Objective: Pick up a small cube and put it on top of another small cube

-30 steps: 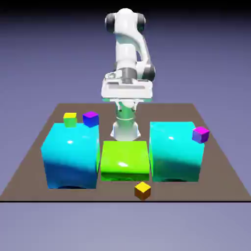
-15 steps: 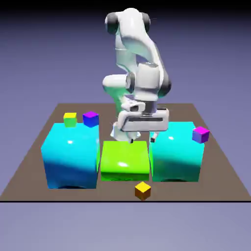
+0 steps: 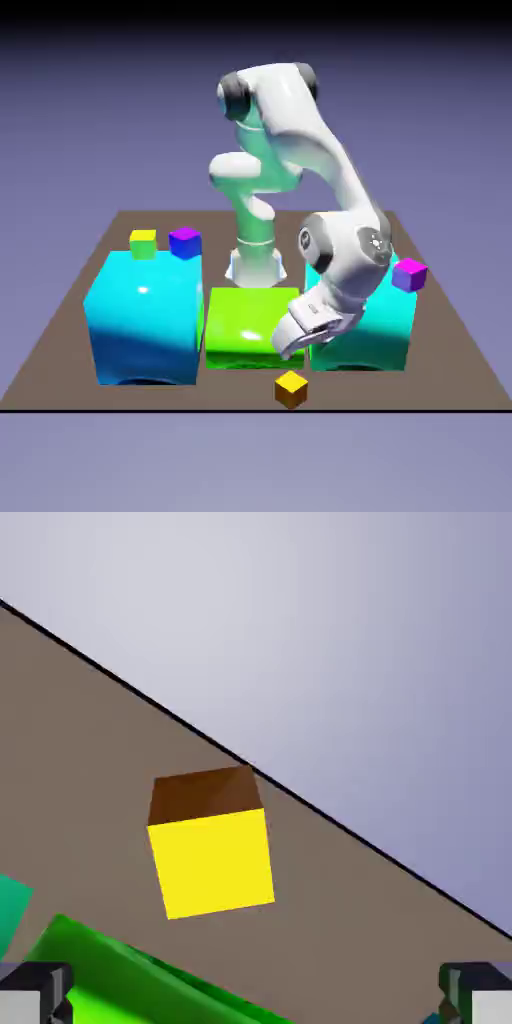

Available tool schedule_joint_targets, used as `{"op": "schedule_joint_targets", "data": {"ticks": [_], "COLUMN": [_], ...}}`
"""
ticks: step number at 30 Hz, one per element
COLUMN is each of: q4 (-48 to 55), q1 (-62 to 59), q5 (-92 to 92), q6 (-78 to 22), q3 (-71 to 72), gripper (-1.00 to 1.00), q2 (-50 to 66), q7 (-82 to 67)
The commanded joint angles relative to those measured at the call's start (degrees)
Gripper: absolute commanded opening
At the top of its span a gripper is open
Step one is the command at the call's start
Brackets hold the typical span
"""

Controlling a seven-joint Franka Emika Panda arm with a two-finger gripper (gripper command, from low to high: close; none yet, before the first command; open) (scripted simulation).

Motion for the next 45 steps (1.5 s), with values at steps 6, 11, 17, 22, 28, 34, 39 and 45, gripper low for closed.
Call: {"op": "schedule_joint_targets", "data": {"ticks": [6, 11, 17, 22, 28, 34, 39, 45], "q4": [11.40, 13.66, 10.43, 15.57, 20.31, 26.75, 21.26, 11.24], "q1": [0.13, -0.44, -1.40, 1.23, 8.34, 15.71, 13.36, 8.92], "q5": [-4.74, -7.08, -7.94, -5.99, -6.49, -8.09, -7.70, -6.50], "q6": [-13.40, -16.23, -12.70, -20.23, -33.84, -48.43, -45.19, -38.47], "q3": [3.08, 3.94, 3.44, 7.22, 19.20, 29.53, 30.02, 30.70], "gripper": [0.00, 0.00, -1.00, -1.00, -1.00, -1.00, -1.00, 1.00], "q2": [12.46, 17.52, 18.02, 12.81, 5.71, 4.20, 3.71, 0.77], "q7": [-1.27, -1.17, -0.28, -0.82, 0.46, 0.51, 0.78, 1.71]}}
